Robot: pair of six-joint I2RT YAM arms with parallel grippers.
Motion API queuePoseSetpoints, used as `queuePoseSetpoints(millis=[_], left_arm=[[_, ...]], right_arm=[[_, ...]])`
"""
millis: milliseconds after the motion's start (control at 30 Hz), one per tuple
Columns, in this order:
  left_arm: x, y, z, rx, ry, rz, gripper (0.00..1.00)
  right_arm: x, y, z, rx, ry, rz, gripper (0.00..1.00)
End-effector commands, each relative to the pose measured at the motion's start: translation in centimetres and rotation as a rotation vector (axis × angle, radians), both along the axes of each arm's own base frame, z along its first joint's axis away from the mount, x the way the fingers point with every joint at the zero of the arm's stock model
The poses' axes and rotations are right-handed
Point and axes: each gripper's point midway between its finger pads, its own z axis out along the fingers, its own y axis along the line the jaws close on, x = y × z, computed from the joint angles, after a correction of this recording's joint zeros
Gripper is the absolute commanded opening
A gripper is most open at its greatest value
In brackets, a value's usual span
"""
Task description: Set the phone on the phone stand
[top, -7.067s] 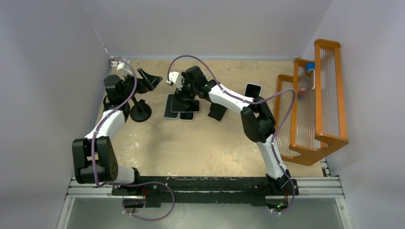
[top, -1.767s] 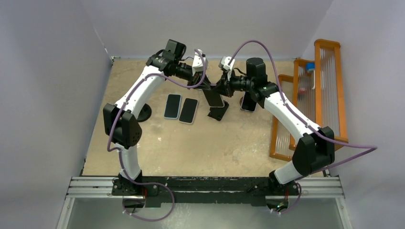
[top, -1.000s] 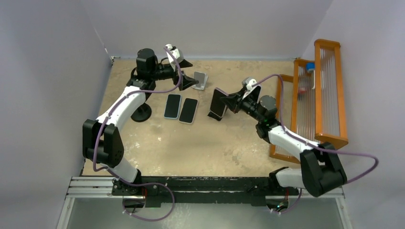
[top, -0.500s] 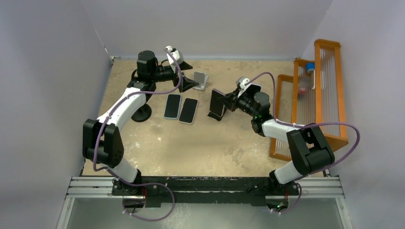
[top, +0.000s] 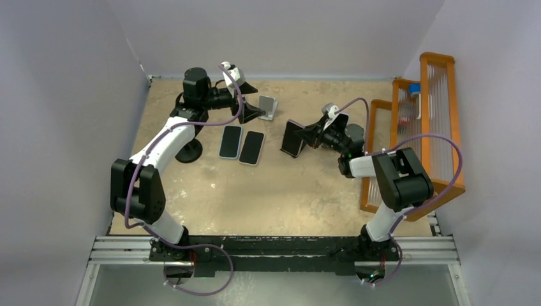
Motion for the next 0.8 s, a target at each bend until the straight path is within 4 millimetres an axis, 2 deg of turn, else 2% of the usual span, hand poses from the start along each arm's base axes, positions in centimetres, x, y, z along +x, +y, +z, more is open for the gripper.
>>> queuePoseSetpoints(millis=[0, 200, 367, 500, 667, 767], left_arm=[[0.0, 0.1, 0.3, -0.003, -0.026, -0.02, 0.85], [0.1, 0.0, -0.1, 0.0, -0.019, -0.021, 0.85], [-0.2, -0.2, -0.9, -0.002, 0.006, -0.049, 0.86], [-1.4, -1.5, -2.5, -0.015, 0.041, -0.095, 0.86], [-1.9, -4.8, -7.9, 0.06, 0.143, -0.062, 0.86], [-1.7, -6.3, -10.1, 0.048, 0.198, 0.038, 0.86]], right_arm=[[0.1, 0.6, 2.7, 0.075, -0.119, 0.047, 0.0], [-0.1, 0.7, 1.1, 0.103, -0.086, 0.053, 0.0], [-0.4, 0.7, 1.0, 0.132, -0.073, 0.055, 0.01], [0.2, 0.8, 1.7, 0.119, -0.065, 0.049, 0.41], [1.8, 0.0, 5.1, 0.065, -0.137, -0.023, 0.58], [2.7, -1.2, 8.7, 0.043, -0.206, -0.109, 0.69]])
